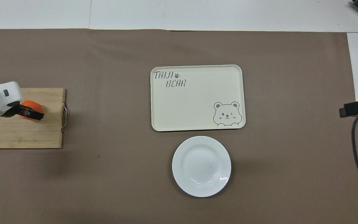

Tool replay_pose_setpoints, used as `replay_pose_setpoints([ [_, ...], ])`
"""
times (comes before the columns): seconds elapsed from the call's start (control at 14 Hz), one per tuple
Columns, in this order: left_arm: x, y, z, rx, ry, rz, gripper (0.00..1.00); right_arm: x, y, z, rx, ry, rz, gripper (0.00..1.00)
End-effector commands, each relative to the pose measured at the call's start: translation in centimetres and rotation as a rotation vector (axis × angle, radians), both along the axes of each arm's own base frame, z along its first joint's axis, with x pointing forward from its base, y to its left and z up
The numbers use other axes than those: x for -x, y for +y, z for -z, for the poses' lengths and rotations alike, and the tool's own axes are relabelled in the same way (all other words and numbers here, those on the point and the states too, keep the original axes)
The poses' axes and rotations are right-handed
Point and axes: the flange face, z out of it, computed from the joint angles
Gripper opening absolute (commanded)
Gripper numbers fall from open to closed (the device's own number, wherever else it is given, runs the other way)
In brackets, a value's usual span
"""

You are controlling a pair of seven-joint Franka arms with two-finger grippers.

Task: Place orange and plate with both arms
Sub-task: 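Reach the left gripper to the orange on the cutting board and grasp it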

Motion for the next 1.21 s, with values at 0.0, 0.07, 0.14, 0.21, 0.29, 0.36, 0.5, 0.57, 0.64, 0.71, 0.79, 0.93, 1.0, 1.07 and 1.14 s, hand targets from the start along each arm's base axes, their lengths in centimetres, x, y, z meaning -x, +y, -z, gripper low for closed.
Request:
replay_pose_setpoints([
  [0.0, 0.3, 0.1, 1.1, -0.001, -0.004, 0.012, 0.85, 0.6, -0.1, -0.4, 0.005, 0.001, -0.017, 1.00],
  [0.07, 0.3, 0.1, 1.0, -0.001, -0.002, 0.012, 0.29, 0.6, -0.1, -0.4, 0.005, 0.001, -0.017, 1.00],
  [0.14, 0.1, 0.2, 0.8, -0.001, -0.005, 0.010, 0.00, 0.6, -0.1, -0.4, 0.005, 0.001, -0.017, 1.00],
  [0.21, 0.1, 0.4, 0.5, -0.002, -0.008, 0.003, 0.00, 0.6, -0.1, -0.4, 0.005, 0.003, -0.017, 1.00],
  [0.29, -0.2, 0.5, -0.2, -0.004, -0.018, -0.002, 0.00, 0.6, -0.1, -0.4, 0.005, 0.001, -0.017, 1.00],
  [0.36, -0.6, 0.4, -1.5, -0.005, -0.030, -0.006, 0.00, 0.5, 0.0, -0.4, 0.005, 0.001, -0.020, 1.00],
  [0.5, -1.4, 0.5, -3.8, -0.001, -0.022, -0.021, 0.00, 0.6, -0.2, -0.4, 0.005, 0.001, -0.015, 1.00],
  [0.57, -1.7, 0.4, -4.7, 0.001, -0.016, -0.032, 0.00, 0.6, -0.1, -0.4, 0.005, 0.000, -0.017, 1.00],
  [0.64, -2.0, 0.0, -6.2, 0.002, -0.023, -0.062, 0.00, 0.5, 0.0, -0.4, 0.005, 0.000, -0.018, 1.00],
  [0.71, -2.2, -0.4, -7.4, 0.003, -0.021, -0.107, 0.00, 0.6, -0.1, -0.4, 0.005, 0.001, -0.017, 1.00],
  [0.79, -2.5, -0.9, -9.0, 0.003, -0.021, -0.157, 0.00, 0.5, 0.0, -0.4, 0.005, 0.001, -0.018, 1.00],
  [0.93, -2.8, -2.7, -11.9, 0.004, -0.020, -0.234, 0.00, 0.6, -0.1, -0.4, 0.005, 0.003, -0.017, 1.00],
  [1.0, -2.7, -3.4, -13.3, 0.004, -0.021, -0.279, 0.00, 0.6, -0.1, -0.4, 0.005, 0.001, -0.017, 1.00],
  [1.07, -2.3, -4.3, -14.8, 0.006, -0.025, -0.306, 0.00, 0.5, 0.0, -0.4, 0.005, 0.001, -0.018, 1.00],
  [1.14, -1.9, -5.3, -15.7, 0.006, -0.018, -0.313, 0.00, 0.6, -0.1, -0.4, 0.005, 0.001, -0.017, 1.00],
])
